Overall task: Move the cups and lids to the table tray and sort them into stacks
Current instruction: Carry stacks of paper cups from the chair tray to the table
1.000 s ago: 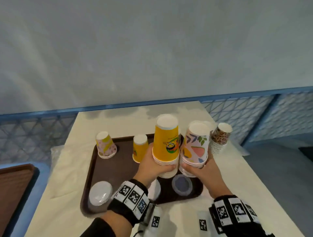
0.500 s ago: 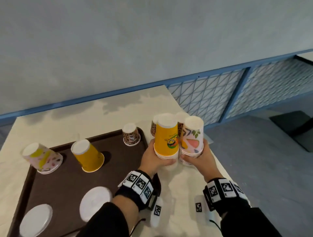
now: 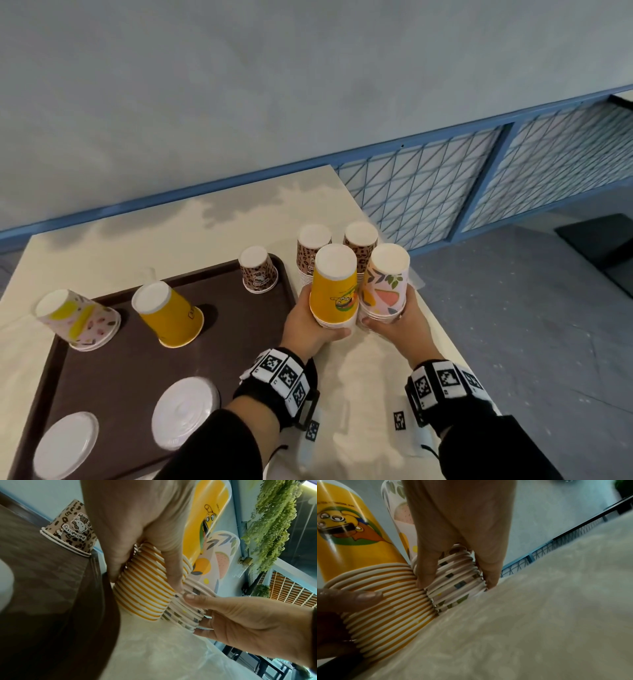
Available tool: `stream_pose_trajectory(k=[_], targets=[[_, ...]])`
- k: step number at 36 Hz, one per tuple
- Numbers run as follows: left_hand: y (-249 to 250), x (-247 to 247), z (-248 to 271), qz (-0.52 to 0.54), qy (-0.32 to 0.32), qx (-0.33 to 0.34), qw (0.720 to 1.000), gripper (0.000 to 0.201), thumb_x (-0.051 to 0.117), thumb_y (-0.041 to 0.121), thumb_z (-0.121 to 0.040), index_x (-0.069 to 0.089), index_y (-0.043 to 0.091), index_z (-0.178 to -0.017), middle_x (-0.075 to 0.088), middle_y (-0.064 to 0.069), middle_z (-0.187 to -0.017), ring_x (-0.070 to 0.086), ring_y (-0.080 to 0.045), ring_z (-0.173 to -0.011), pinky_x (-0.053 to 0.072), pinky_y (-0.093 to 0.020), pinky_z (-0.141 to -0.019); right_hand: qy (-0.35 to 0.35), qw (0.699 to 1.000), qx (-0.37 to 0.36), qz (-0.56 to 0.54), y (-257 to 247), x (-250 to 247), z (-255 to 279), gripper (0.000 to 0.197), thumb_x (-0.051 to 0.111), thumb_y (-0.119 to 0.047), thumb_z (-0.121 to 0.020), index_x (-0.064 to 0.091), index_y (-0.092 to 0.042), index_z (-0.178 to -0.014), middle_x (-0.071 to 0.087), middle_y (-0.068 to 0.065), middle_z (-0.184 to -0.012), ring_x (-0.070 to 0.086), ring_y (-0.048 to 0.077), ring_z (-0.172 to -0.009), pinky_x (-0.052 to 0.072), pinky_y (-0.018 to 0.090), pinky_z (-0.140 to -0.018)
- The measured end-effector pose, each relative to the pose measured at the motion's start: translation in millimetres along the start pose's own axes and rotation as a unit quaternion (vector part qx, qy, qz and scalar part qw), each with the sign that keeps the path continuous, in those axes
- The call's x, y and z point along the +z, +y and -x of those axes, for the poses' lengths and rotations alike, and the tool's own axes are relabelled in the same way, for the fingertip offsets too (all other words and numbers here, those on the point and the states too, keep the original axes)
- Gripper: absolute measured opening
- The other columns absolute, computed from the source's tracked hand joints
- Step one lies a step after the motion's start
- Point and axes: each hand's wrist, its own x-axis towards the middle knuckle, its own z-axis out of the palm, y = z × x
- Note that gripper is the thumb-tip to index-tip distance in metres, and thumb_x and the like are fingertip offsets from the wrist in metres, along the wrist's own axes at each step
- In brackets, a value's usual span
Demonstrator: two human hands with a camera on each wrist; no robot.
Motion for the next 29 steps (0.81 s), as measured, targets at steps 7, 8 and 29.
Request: stream_pose_trajectory(k=[7, 8, 29], targets=[[4.3, -15.7, 17.7, -0.069, 0.010, 0.018, 0.997, 0.085, 0.090, 0.022, -0.052, 0.043, 0.027, -0.122, 0.056, 0.004, -0.125, 0.053, -0.012, -0.117, 0.046, -0.019, -0.093, 0.074, 0.995, -0.068, 0.013, -20.5, -3.3, 33.0, 0.105, 0.086, -0.037, -0.059, 0.022, -0.032, -0.142, 0.031, -0.008, -0.145, 0.032, 0.019, -0.137, 0.033, 0.040, -0.109], [7.1, -19.8, 22.3, -0.088, 0.017, 0.023, 0.996, 0.086, 0.089, 0.029, -0.053, 0.043, 0.026, -0.125, 0.053, 0.003, -0.129, 0.051, -0.012, -0.120, 0.044, -0.026, -0.099, 0.109, 0.990, -0.090, 0.012, -26.4, -3.8, 40.3, 0.096, 0.082, -0.032, -0.066, 0.023, -0.029, -0.143, 0.031, -0.012, -0.140, 0.032, 0.018, -0.136, 0.032, 0.039, -0.109], [53.0, -274.0, 179.9, -0.484, 0.393, 0.093, 0.776, 0.049, 0.038, 0.043, -0.080, 0.057, 0.016, -0.117, 0.056, -0.009, -0.123, 0.050, -0.035, -0.113, 0.039, -0.051, -0.097, -0.131, 0.896, -0.423, 0.010, -195.0, 211.2, 141.9, 0.045, 0.064, -0.017, -0.082, 0.049, -0.021, -0.124, 0.048, -0.009, -0.120, 0.047, 0.007, -0.116, 0.039, 0.023, -0.102]])
